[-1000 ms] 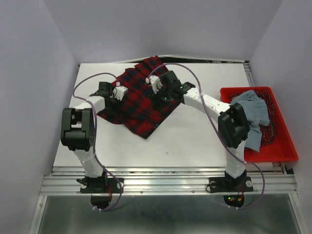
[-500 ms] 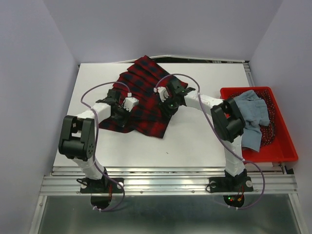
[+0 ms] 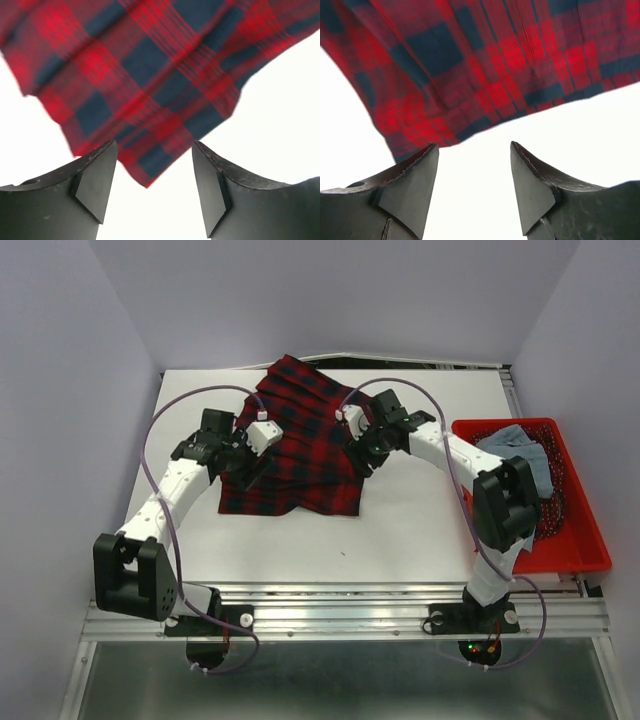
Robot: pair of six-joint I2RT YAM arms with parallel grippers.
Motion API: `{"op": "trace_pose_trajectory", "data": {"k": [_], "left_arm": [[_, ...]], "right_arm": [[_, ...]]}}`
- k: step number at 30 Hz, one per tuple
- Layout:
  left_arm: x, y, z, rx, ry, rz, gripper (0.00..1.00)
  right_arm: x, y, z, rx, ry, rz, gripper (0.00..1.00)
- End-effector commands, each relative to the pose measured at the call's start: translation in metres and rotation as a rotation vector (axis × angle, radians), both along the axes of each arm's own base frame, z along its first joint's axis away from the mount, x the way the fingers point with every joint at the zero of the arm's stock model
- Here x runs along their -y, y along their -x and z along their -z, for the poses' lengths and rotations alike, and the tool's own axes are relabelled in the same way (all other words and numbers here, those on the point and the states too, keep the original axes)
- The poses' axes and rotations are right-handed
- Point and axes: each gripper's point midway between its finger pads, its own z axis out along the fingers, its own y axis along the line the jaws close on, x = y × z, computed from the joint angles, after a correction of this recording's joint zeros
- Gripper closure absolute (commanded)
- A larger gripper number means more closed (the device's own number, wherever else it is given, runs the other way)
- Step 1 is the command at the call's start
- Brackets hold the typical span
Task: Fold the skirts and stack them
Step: Fold the skirt
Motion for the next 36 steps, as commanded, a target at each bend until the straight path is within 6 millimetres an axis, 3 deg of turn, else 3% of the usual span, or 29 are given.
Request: {"op": "trace_pose_trajectory", "data": {"k": [1,2,3,4,7,8,11,14,15,17,18,22,24,28,31,32,34,36], "left_arm": [[-0.010,-0.029,-0.007,0.079,-0.076,-0.010,0.30],[-0.011,-0.038,-0.001,0.076,-0.091,-0.025,0.31],[-0.010,-0.052,-0.004,0.117,-0.083,-0.040,0.32],[-0.009,-0.061,0.005,0.107,-0.085,-0.053,0.34],[-0.007,-0.094,-0.001,0.150,-0.066,-0.123,0.37],[-0.006,-0.107,0.007,0.135,-0.074,-0.140,0.40],[-0.003,-0.115,0.037,0.049,-0.099,-0.129,0.49],[0.000,-0.090,0.069,-0.064,-0.133,-0.040,0.56],[0.006,-0.080,0.076,-0.089,-0.139,-0.005,0.57],[0.017,-0.040,0.090,-0.182,-0.127,0.111,0.58],[0.027,-0.022,0.094,-0.214,-0.130,0.168,0.59],[0.045,0.033,0.099,-0.288,-0.144,0.291,0.61],[0.055,0.051,0.092,-0.301,-0.119,0.334,0.65],[0.079,0.089,0.067,-0.346,-0.049,0.457,0.65],[0.094,0.092,0.038,-0.317,0.010,0.506,0.62],[0.103,0.094,0.017,-0.297,0.056,0.537,0.58],[0.110,0.095,-0.006,-0.282,0.096,0.558,0.54],[0.122,0.083,-0.039,-0.214,0.151,0.550,0.49]], "right_arm": [[-0.026,-0.003,-0.034,0.014,-0.126,-0.021,0.36],[-0.034,-0.003,-0.023,-0.023,-0.130,-0.011,0.36],[-0.040,-0.014,-0.025,-0.002,-0.150,0.000,0.36],[-0.044,-0.019,-0.021,-0.008,-0.159,0.027,0.37],[-0.051,-0.039,0.002,-0.013,-0.153,0.068,0.37],[-0.055,-0.043,0.003,-0.016,-0.161,0.073,0.38],[-0.050,-0.033,0.038,-0.091,-0.105,0.051,0.41],[-0.028,-0.023,0.062,-0.077,0.000,0.007,0.42],[-0.014,-0.010,0.080,-0.100,0.054,0.002,0.42],[-0.004,0.002,0.082,-0.084,0.079,-0.051,0.42],[0.004,0.017,0.092,-0.116,0.097,-0.068,0.42],[0.022,0.037,0.094,-0.111,0.151,-0.142,0.43],[0.030,0.042,0.088,-0.086,0.179,-0.193,0.43],[0.049,0.074,0.080,-0.106,0.218,-0.324,0.44],[0.057,0.084,0.064,-0.060,0.223,-0.381,0.44],[0.061,0.088,0.064,-0.050,0.234,-0.416,0.44],[0.063,0.090,0.052,-0.015,0.233,-0.438,0.44],[0.062,0.086,0.042,0.024,0.233,-0.467,0.44]]}}
